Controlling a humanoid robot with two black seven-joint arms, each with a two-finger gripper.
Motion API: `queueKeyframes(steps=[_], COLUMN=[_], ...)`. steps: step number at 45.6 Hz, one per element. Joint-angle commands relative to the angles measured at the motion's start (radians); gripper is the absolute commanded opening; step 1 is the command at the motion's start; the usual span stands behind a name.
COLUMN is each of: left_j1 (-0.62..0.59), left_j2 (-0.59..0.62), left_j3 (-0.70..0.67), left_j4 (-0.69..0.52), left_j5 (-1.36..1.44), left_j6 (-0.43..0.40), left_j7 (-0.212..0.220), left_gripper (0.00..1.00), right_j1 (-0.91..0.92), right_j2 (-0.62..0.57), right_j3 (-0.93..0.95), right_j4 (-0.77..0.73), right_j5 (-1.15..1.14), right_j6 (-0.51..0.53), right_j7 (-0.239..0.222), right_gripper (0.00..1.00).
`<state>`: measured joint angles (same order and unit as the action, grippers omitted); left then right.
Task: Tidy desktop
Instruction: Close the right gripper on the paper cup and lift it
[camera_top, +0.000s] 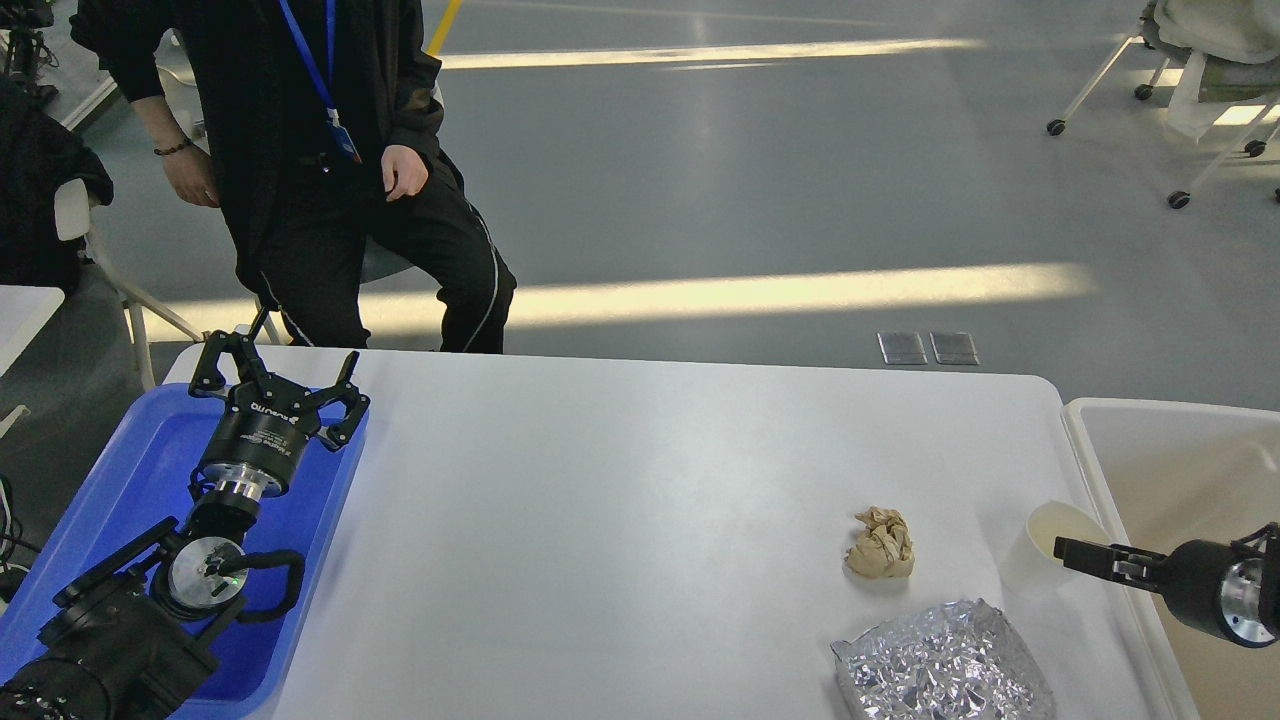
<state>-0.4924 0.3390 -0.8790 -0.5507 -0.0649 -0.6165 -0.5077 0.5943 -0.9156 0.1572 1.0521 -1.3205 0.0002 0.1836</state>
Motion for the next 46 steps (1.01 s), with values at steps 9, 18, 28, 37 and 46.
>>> queueKeyframes(steps=[9, 18, 28, 37, 46], left_j1=[0.0, 0.0, 0.0, 0.0, 0.0], left_j2=[0.0, 0.0, 0.0, 0.0, 0.0], left_j3=[0.0, 0.0, 0.0, 0.0, 0.0], left_j4=[0.0, 0.0, 0.0, 0.0, 0.0], left_j5=[0.0, -0.001, -0.001, -0.001, 0.0], left_j6=[0.0, 0.0, 0.0, 0.0, 0.0], left_j7=[0.0, 0.0, 0.0, 0.0, 0.0], left_gripper=[1.0, 1.0, 1.0, 1.0, 1.0], right_j1=[-0.001, -0.004, 0.012, 0.024, 0.113], right_j2=[0.014, 0.014, 0.014, -0.005, -0.1], right_j3=[-0.016, -0.027, -0.035, -0.025, -0.035], right_j4=[-0.023, -0.023, -0.018, -0.001, 0.064], right_j5=[0.0, 0.006, 0.012, 0.021, 0.037], right_j6=[-0.054, -0.049, -0.054, -0.045, 0.018], right_j7=[0.004, 0.004, 0.004, 0.001, -0.009], right_gripper=[0.06, 0.0, 0.0, 0.0, 0.0])
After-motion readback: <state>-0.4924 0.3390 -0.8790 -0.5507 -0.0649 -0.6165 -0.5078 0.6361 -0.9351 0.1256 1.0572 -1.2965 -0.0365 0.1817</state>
